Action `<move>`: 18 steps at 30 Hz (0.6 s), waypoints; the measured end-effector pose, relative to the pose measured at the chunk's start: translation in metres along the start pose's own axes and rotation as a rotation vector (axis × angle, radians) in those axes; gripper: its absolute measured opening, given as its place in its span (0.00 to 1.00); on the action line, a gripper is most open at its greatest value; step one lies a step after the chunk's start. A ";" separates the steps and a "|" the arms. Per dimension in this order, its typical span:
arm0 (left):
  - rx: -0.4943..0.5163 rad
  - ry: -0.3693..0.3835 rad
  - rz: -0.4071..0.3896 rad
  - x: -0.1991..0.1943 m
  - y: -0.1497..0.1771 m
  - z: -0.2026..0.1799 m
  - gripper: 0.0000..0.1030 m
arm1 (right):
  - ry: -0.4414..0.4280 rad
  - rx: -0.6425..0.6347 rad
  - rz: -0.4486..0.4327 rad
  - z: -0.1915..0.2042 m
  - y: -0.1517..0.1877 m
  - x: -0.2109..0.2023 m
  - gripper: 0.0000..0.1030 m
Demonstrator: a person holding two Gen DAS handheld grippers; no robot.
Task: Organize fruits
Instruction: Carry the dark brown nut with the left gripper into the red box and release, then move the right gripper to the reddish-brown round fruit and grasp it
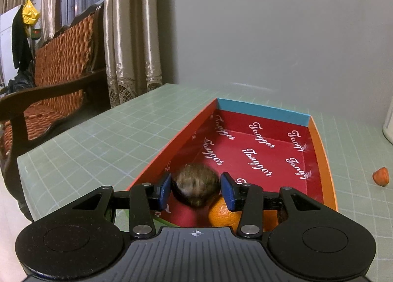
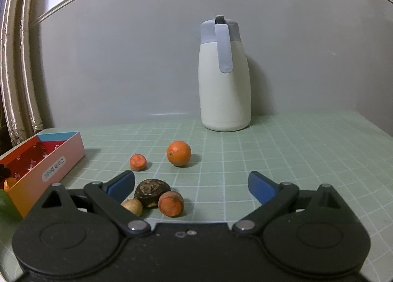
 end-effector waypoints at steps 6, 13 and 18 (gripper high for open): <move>-0.010 -0.008 -0.023 -0.006 0.000 -0.001 0.75 | 0.001 0.001 -0.002 0.000 0.000 -0.001 0.96; 0.032 0.038 -0.103 -0.027 -0.003 -0.011 0.81 | -0.002 -0.001 -0.006 0.000 -0.001 -0.002 0.96; 0.058 0.072 -0.126 -0.044 -0.003 -0.017 0.84 | -0.008 -0.001 -0.013 0.000 -0.002 -0.004 0.95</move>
Point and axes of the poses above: each gripper's, at about its wrist camera, not at the fingertips, and x roughly the way its jaws point, z to its left, y to its underside, the point moved 5 cm from there along x, roughly the way its jaws point, and after that the axes turned 11 degrees about -x, right-handed, at the moved point
